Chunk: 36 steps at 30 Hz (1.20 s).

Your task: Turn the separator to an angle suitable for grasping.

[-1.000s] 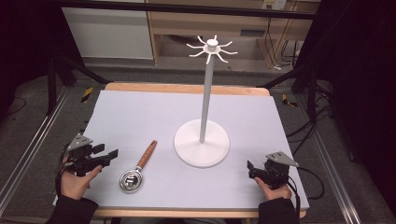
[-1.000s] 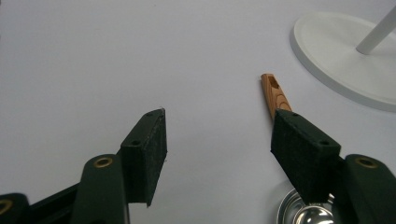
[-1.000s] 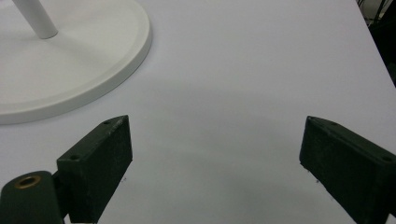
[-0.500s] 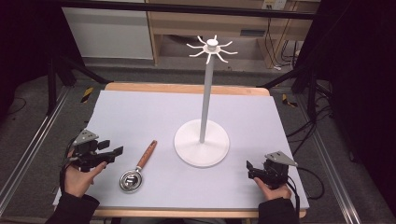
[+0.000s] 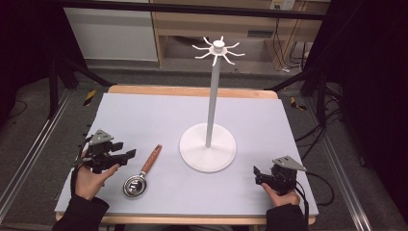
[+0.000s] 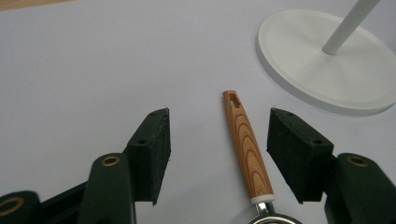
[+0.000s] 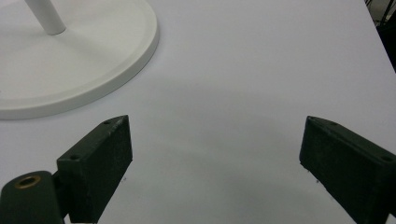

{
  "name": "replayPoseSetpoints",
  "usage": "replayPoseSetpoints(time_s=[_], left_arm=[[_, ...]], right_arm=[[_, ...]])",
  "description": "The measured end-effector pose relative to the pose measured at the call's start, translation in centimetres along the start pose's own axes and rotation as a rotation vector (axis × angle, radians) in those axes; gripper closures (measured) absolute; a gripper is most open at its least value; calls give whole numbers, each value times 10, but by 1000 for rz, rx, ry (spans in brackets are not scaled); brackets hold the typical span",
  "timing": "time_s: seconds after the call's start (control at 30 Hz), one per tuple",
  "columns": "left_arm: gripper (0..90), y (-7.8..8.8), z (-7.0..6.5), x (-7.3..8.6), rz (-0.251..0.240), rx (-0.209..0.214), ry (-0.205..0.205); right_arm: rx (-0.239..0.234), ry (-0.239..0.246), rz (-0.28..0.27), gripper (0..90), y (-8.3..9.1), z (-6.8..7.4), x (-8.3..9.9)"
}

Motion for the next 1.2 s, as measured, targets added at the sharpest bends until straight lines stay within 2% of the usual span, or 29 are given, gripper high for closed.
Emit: replayPoseSetpoints(time_s=[0.47,0.67,1.2], left_arm=[[459,-21,-19,4,90,24,-49],[496,-33,-27,13,146,28,-71],[549,-52,-38,32,247,29,-114]], right_arm=[[-3,10,8,98,0,1,-1],[-6,11,9,98,-1,1,0],[-8,22,31,99,-3,3,2]])
Point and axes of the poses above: each handheld gripper's, and its own axes: y roughly backward along the jaws, x roughly out of its underside, z roughly to its left, the point moved 6 cm from there along -y, roughly forward along the jaws, and after that the axes turned 4 degrees about -z, right-handed, at the moved point
